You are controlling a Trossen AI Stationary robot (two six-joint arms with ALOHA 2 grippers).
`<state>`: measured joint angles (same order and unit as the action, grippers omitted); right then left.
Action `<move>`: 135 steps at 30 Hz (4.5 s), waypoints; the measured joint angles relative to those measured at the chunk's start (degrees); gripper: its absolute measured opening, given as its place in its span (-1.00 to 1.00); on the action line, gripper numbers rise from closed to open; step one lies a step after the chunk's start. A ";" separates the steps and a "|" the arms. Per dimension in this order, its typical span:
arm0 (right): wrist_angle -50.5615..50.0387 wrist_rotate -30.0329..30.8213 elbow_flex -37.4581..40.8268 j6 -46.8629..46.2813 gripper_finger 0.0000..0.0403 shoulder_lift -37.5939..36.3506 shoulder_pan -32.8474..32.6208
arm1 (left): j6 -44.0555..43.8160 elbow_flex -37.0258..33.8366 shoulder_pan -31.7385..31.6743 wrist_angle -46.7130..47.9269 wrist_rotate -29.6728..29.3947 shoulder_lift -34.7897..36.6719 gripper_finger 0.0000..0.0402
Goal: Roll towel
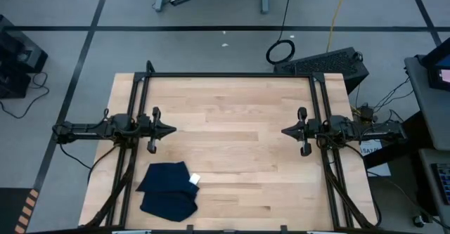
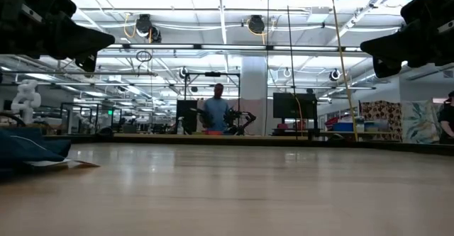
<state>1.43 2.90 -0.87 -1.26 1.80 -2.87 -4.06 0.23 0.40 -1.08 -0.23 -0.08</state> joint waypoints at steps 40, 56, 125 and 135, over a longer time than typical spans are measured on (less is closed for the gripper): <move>-0.10 0.58 -10.46 -4.27 -1.00 6.23 -0.01 | 2.96 0.00 -0.01 0.02 0.01 -0.01 -0.96; -19.53 0.24 -52.38 -5.61 -1.00 39.68 -0.02 | 2.98 0.00 -0.02 -0.24 -0.04 0.00 -0.96; 0.15 10.54 -56.85 -10.09 -1.00 99.38 -13.38 | -9.33 40.61 21.78 34.83 7.69 -78.79 -0.27; 0.08 10.34 -56.85 -10.07 -1.00 99.36 -13.38 | -2.70 40.63 23.89 34.73 6.78 -81.18 -0.90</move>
<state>1.51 13.23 -57.71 -11.33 101.17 -16.25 -6.76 40.86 24.29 33.65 6.55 -81.26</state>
